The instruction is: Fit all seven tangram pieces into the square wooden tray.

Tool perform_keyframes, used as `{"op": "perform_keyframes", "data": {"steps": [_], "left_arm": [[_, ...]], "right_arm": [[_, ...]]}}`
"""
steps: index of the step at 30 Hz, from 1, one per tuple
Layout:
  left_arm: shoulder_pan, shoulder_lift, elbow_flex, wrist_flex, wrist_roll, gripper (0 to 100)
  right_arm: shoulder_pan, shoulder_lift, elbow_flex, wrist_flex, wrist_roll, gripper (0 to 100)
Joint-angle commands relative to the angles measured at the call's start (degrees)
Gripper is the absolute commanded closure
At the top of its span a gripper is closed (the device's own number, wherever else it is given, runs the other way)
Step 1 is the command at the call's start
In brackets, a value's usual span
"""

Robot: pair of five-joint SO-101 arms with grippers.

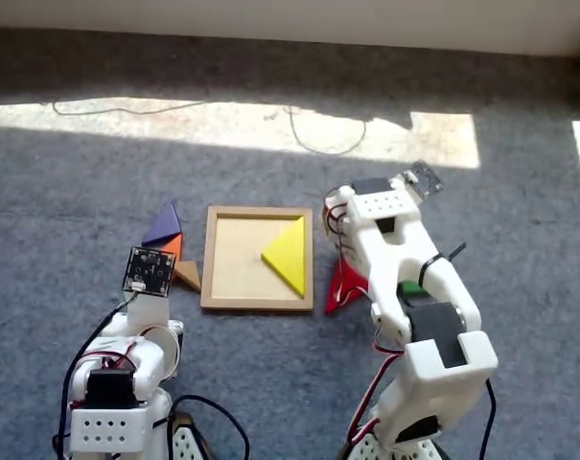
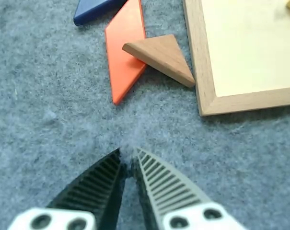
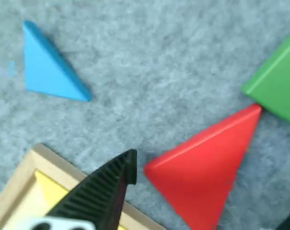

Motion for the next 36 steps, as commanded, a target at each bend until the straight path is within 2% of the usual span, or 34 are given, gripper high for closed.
{"op": "perform_keyframes", "data": {"steps": [1, 14, 20, 36], "left_arm": [[0.22, -0.4, 1.19, 0.18, -0.26, 99], [0.22, -0.4, 1.19, 0.18, -0.26, 99], [0.22, -0.4, 1.19, 0.18, -0.26, 99], [0.22, -0.4, 1.19, 0.18, -0.26, 99]], "right_arm": [[-0.31, -0.4, 0.4, -0.84, -0.62, 52.3], [-0.66, -0.4, 0.92, -0.66, -0.26, 52.8], [-3.21, -0.4, 2.24, -0.75, -0.09, 62.5], [-1.8, -0.4, 2.24, -0.75, -0.09, 62.6]]}}
